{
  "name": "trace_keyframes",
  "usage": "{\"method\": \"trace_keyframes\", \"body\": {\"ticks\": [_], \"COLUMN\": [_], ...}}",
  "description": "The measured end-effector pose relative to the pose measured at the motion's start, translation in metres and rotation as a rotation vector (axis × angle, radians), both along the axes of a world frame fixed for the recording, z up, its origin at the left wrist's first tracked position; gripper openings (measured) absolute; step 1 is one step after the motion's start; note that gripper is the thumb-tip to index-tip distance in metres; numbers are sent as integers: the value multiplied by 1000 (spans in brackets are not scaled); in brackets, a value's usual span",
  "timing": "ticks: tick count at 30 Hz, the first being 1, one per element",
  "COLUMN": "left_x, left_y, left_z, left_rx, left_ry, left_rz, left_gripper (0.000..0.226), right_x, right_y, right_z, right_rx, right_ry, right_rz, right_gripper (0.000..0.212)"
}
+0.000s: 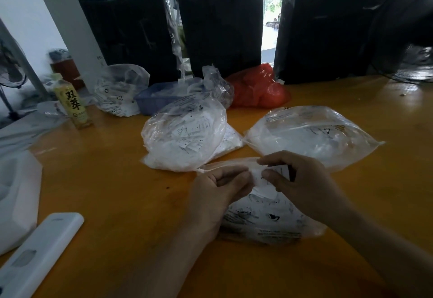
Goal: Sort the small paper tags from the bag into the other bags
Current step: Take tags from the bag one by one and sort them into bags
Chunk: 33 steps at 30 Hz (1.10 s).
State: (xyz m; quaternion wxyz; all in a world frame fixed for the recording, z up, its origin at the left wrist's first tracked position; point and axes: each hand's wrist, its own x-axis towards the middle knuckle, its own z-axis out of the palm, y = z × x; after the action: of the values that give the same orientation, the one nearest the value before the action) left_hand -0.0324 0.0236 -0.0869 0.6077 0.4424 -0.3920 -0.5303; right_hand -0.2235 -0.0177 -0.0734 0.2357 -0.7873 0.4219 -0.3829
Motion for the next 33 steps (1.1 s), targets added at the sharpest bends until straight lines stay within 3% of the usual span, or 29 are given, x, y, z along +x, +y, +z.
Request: {"method": "trace_keyframes", "body": {"ticks": [6,9,12,20,33], "left_x": [1,1,2,3,0], "left_y": [-1,-1,-2,-2,1], "left_z": [-1,-1,0,3,4], "left_rx": [4,7,23,81,36], "left_ry": [-7,87,132,261,118], "left_rz": [44,66,78,44,-26], "left_gripper": [8,12,31,27,31], "right_x": [-3,-3,-3,-2,1], "right_y": [-2,-3,-3,0,1], "right_z": [1,1,1,4,0], "right_rx": [-14,-5,-9,5,62], "right_ry": [-44,-66,-92,-184,-126], "right_rz": [-36,-58,-74,-61,-29], "right_gripper": [13,16,15,11,17]}}
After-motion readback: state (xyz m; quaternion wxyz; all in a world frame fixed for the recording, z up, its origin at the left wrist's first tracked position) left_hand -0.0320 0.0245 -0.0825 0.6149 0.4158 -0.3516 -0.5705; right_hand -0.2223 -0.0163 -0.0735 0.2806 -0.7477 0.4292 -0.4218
